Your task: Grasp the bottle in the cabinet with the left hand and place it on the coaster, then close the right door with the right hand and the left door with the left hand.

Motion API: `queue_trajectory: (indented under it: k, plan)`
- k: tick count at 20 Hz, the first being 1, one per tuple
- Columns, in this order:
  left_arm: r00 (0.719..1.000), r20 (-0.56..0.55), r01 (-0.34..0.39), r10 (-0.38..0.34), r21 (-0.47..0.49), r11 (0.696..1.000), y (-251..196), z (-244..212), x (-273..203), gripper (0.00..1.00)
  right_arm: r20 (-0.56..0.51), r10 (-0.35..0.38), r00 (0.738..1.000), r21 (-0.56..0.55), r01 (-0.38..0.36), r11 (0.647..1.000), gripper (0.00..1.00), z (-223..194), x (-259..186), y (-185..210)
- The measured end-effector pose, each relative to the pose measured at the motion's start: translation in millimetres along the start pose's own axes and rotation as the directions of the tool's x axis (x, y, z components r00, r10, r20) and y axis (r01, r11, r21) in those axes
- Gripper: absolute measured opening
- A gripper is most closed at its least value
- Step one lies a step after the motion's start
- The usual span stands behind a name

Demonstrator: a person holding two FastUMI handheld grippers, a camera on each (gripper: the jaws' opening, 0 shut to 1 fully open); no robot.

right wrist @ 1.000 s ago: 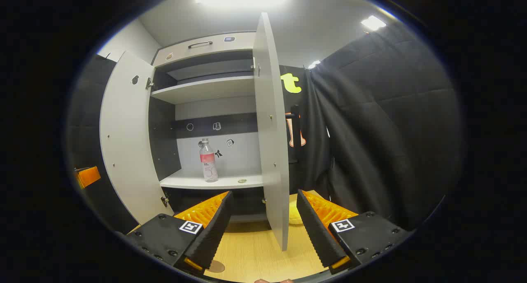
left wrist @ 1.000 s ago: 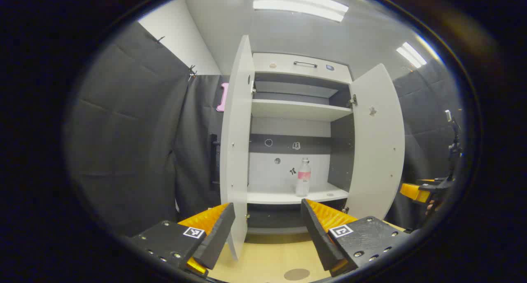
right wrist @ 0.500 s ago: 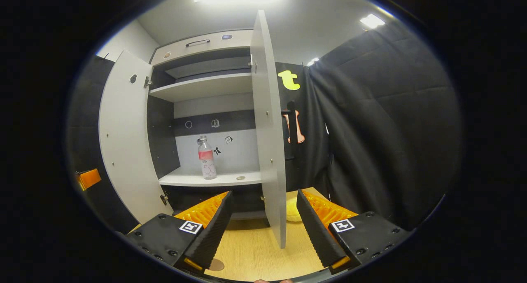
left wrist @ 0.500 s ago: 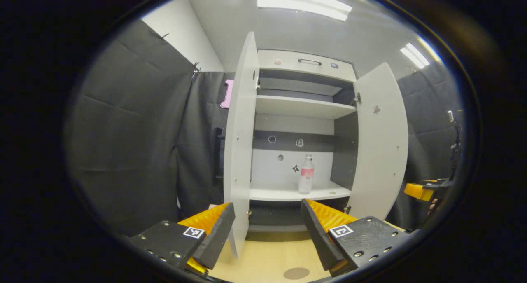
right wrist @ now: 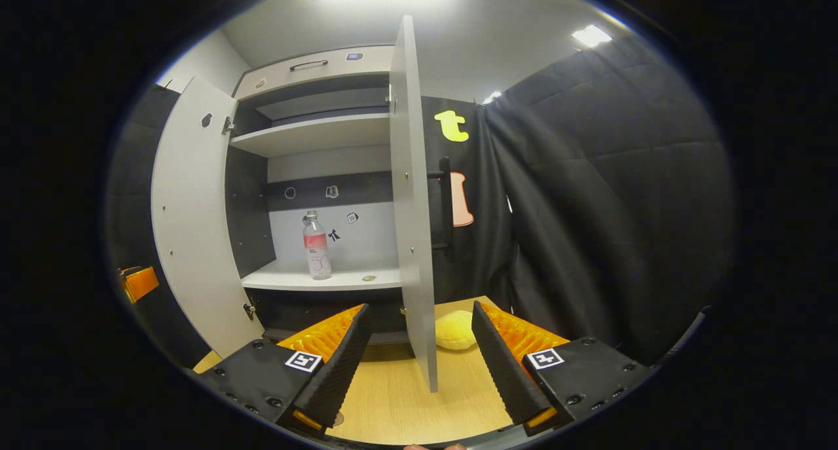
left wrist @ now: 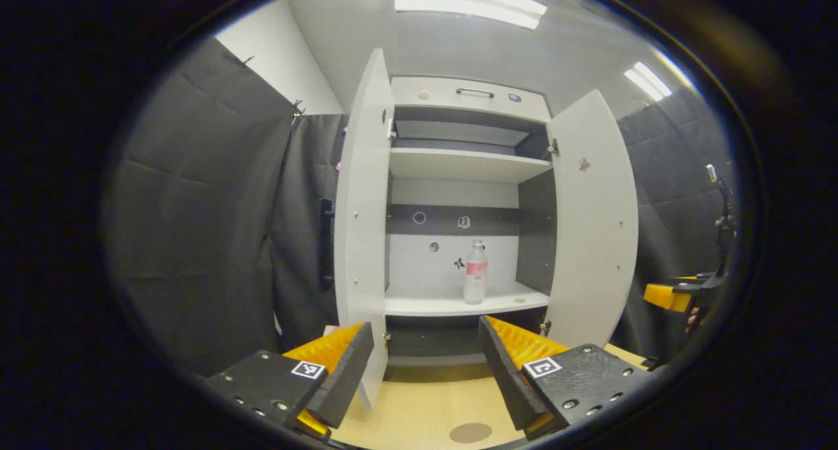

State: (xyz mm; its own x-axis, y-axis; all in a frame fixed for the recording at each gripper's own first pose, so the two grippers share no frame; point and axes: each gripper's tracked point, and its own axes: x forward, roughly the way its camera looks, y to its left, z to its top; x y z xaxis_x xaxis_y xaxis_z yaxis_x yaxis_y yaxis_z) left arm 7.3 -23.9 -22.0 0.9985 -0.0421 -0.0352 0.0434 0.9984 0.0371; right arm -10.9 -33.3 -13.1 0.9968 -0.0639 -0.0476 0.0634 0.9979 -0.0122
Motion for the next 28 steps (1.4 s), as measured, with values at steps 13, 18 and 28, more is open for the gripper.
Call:
queue_trajectory:
  k: [13,18,28]
  plan:
    - [0.991,-0.034,0.130,-0.130,0.000,0.991,-68.1,11.2,141.1,1.00,-0.037,-0.158,0.987,0.020,0.159,0.987,0.98,2.4,30.1,-94.1]
    - [0.993,-0.030,0.118,-0.117,0.021,0.993,-85.5,14.1,217.4,0.94,-0.024,-0.224,0.974,0.026,0.224,0.974,0.98,11.9,69.5,-139.8]
    - [0.994,-0.057,0.095,-0.096,-0.012,0.995,-117.6,-13.5,348.7,0.93,-0.028,-0.261,0.965,0.037,0.262,0.964,0.98,10.8,140.0,-184.9]
